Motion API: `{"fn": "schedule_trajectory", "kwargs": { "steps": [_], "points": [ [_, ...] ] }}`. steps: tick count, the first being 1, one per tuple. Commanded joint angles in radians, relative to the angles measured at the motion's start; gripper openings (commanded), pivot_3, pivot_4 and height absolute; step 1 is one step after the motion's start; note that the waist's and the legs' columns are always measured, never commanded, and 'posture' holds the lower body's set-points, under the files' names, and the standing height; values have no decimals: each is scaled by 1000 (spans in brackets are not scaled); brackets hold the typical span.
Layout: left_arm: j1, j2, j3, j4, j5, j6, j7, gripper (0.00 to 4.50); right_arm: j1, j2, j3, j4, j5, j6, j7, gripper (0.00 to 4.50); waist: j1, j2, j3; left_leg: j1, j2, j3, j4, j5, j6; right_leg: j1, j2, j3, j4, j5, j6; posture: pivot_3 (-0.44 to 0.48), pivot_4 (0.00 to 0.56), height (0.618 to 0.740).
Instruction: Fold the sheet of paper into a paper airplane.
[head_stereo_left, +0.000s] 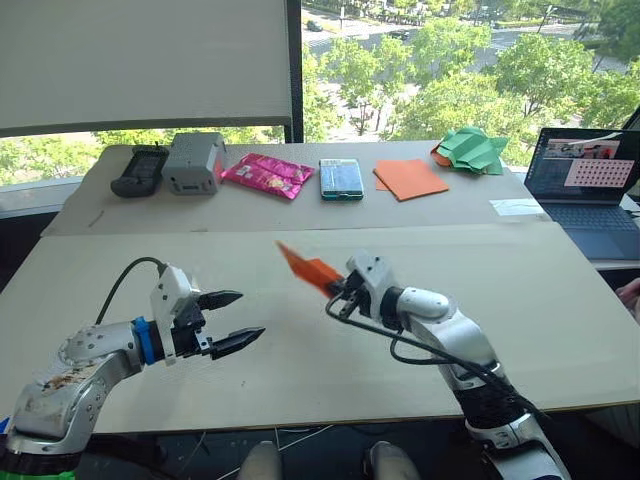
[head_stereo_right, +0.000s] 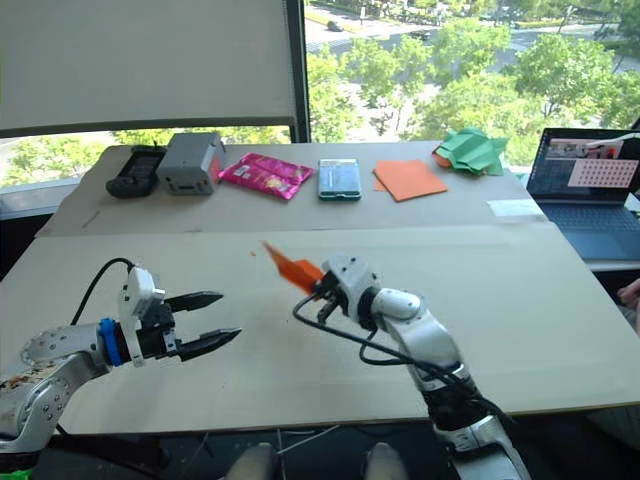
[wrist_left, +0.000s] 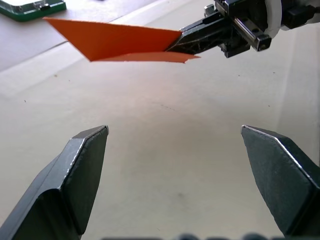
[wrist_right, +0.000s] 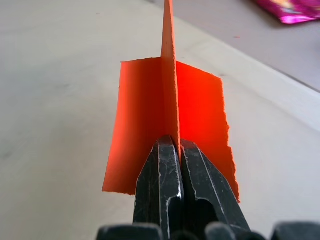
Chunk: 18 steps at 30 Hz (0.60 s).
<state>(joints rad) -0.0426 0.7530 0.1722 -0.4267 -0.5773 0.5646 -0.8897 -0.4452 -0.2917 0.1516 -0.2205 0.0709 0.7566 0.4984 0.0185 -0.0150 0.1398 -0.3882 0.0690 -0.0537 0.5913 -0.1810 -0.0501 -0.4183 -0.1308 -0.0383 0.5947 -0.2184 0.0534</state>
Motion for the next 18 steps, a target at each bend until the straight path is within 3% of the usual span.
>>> {"fn": "schedule_trajectory", "kwargs": {
  "steps": [1, 8, 18],
  "points": [
    [-54, 0, -23, -74, -7, -13, 9, 4500, 2, -21, -145, -51, -50, 131, -154, 14, 0, 0, 0, 0, 0, 0, 0, 0, 0, 0, 0, 0, 0, 0, 0, 0, 150, 706],
    [-106, 8, -56, -99, -44, 22, -14, 4500, 29, -64, -264, 8, -71, 272, -260, 14, -12, 2, -1, 3, 0, 0, 0, 1, 2, 8, 1, 0, 1, 2, -2, 0, 150, 706],
    [-141, 1, -88, -97, -45, 39, -4, 4500, 38, -54, -257, 123, -76, 207, -324, 14, -28, 1, -1, 5, 0, -1, 0, 1, 2, 13, 1, 0, -1, 2, -2, 0, 150, 706]
  ]
}}
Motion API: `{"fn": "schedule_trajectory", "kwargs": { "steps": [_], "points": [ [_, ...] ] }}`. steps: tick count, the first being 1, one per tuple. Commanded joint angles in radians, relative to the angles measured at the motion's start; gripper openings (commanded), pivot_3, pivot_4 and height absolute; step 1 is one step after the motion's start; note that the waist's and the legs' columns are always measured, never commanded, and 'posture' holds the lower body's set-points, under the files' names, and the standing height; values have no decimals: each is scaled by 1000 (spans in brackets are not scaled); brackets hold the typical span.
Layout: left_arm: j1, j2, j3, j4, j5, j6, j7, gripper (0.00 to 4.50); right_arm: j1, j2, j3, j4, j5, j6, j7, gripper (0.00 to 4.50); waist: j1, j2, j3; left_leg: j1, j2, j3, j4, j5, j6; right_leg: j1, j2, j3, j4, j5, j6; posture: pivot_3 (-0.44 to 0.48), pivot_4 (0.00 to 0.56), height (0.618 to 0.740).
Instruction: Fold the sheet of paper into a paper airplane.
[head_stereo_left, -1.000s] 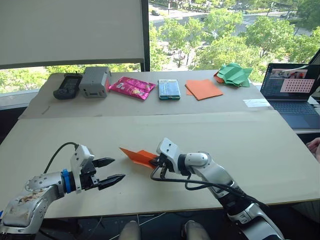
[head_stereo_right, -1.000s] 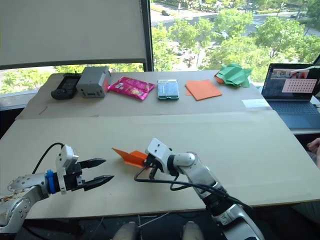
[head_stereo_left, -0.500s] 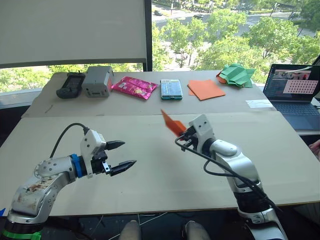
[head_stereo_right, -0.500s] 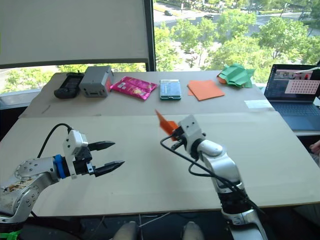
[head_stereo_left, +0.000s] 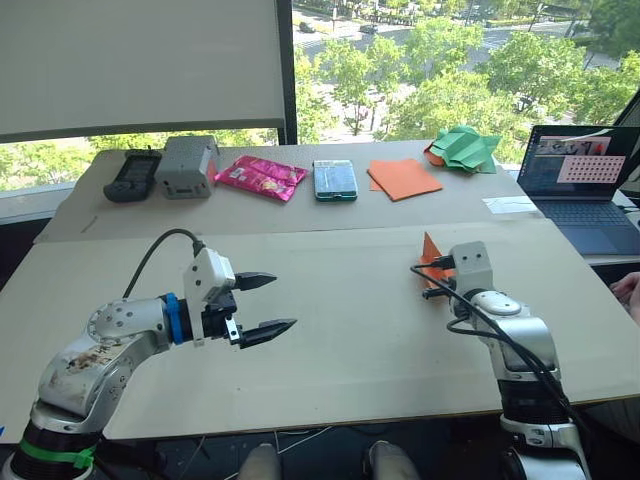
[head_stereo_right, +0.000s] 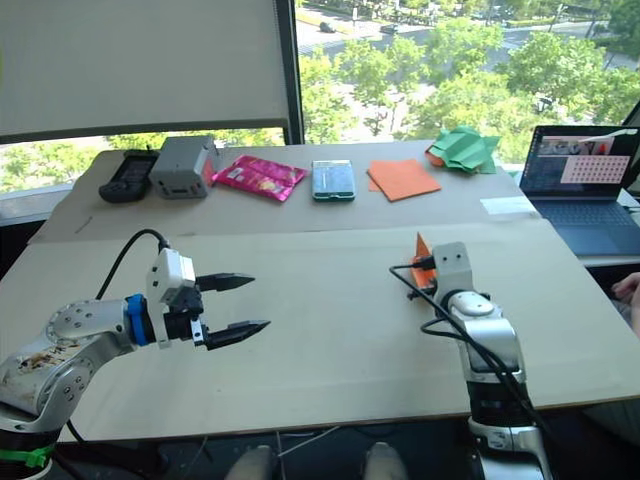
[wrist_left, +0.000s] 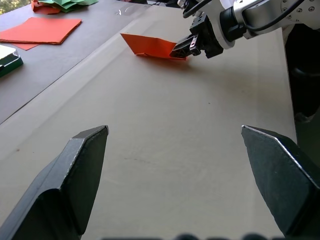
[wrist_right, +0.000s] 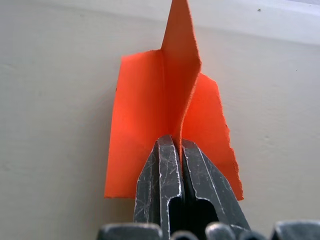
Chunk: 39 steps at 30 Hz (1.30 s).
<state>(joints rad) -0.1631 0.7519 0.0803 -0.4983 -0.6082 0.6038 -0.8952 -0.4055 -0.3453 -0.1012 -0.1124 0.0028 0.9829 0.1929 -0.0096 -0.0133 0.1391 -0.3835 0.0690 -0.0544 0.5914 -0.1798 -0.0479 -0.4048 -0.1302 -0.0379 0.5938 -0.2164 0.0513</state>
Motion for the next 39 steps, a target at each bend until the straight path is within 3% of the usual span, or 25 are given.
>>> {"fn": "schedule_trajectory", "kwargs": {
  "steps": [1, 7, 14, 20, 26, 32, 39],
  "points": [
    [-22, 2, 4, -27, -16, 3, 3, 4500, -2, 1, -6, 16, -5, -20, -20, 14, -1, 0, 0, 0, 0, 0, 0, 0, 0, 0, 0, 0, 0, 0, 0, 0, 150, 706],
    [-24, 8, 10, -35, -22, 14, 8, 4500, -14, 0, -44, -31, 26, -27, -23, 2011, -2, 0, 1, -1, 0, 0, 0, 0, 0, 0, 0, 0, 0, 0, 0, 0, 150, 706],
    [-23, 31, 46, -42, -41, 25, 19, 4500, -52, -31, -102, -212, 116, 28, 37, 4399, -2, 2, 1, -1, 0, 0, 0, 0, 0, -1, 0, 0, 0, 0, 0, 0, 150, 706],
    [9, 47, 119, -69, -86, 61, 48, 4500, -68, -79, -114, -343, 205, 58, 113, 4481, -2, 2, 2, -1, 0, -1, 0, -1, -1, -1, 0, 0, 0, 0, 0, 0, 150, 706],
    [139, 4, 193, -5, -36, 8, 104, 4500, 159, -141, -6, -522, 356, -164, 394, 4481, -2, 1, 2, 0, 0, -1, -1, -1, -2, 0, 0, 0, 0, 0, 0, 0, 150, 706],
    [225, -27, 214, 65, 32, -89, 109, 4500, 327, -165, 106, -426, 281, -394, 450, 4481, -2, 2, 3, -1, 0, 0, -1, -6, -9, -3, 0, 0, -9, 0, 0, 0, 150, 706],
    [255, -55, 226, 92, 58, -141, 123, 4500, 322, -134, 120, -297, 244, -519, 423, 4481, 2, 2, 4, -6, 0, 1, 1, -6, -10, -5, 0, -1, -16, 0, 0, 0, 150, 706]
  ]
}}
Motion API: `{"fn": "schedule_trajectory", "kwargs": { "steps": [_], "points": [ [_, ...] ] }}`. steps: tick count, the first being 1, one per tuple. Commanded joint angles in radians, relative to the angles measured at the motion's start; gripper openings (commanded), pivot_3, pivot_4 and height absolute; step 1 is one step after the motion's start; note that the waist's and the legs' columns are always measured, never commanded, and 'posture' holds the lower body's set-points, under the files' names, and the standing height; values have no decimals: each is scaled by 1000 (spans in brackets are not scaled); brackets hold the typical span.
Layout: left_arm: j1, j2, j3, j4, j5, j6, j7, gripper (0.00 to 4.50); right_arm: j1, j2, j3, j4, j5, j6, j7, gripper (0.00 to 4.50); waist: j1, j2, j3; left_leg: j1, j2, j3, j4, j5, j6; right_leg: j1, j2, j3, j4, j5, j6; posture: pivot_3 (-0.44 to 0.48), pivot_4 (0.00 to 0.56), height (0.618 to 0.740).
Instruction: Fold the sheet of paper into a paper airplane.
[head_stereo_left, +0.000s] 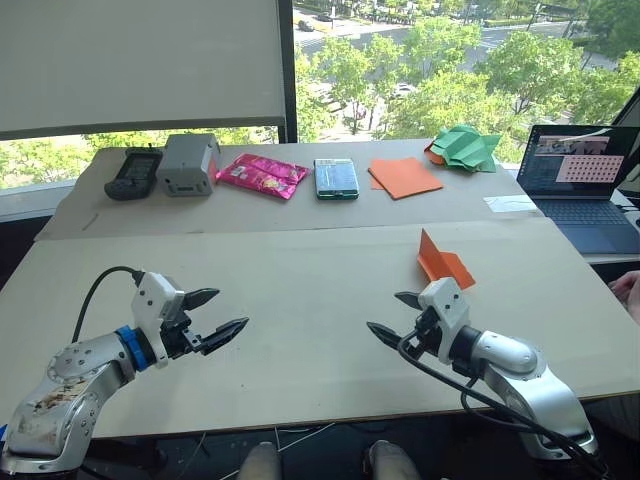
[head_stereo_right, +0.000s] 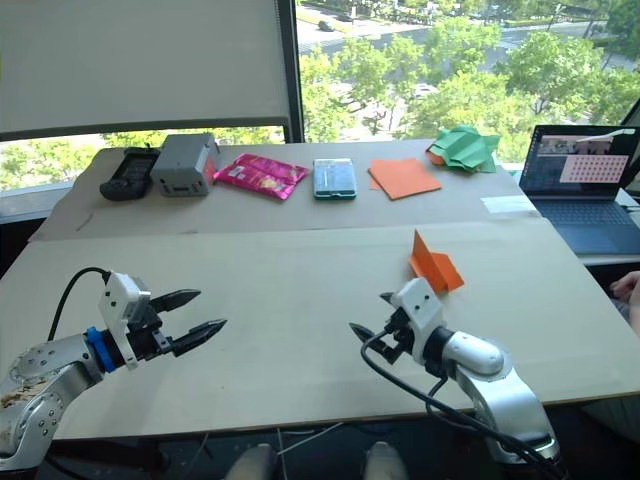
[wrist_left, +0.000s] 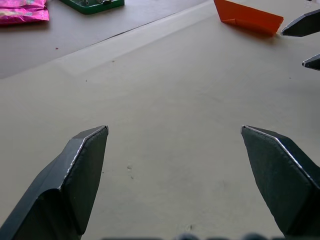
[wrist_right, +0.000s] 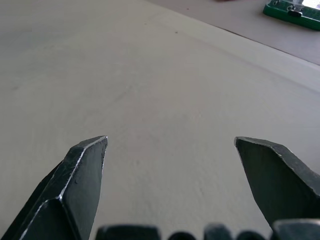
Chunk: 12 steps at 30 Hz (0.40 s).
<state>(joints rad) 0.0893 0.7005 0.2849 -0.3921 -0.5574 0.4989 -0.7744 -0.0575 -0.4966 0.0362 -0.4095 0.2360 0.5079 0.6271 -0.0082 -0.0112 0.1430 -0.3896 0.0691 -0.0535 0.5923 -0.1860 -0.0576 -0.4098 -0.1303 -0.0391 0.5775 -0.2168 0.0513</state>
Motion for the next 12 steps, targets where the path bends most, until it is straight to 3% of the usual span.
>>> {"fn": "schedule_trajectory", "kwargs": {
  "steps": [1, 12],
  "points": [
    [4, -6, 21, -15, 8, -38, 2, 4500, -31, 20, -19, 6, 13, -48, -11, 4481, 1, 0, 0, 0, 0, 0, 0, 0, 0, 0, 0, 0, 0, 0, 0, 0, 150, 706],
    [-11, -26, 34, -3, -8, -42, 0, 4500, -41, 29, -27, 21, 22, -61, -13, 4481, 13, 1, -1, 3, 0, 0, 0, 0, 0, 3, 0, 0, 2, 0, 0, 0, 150, 706]
  ]
}}
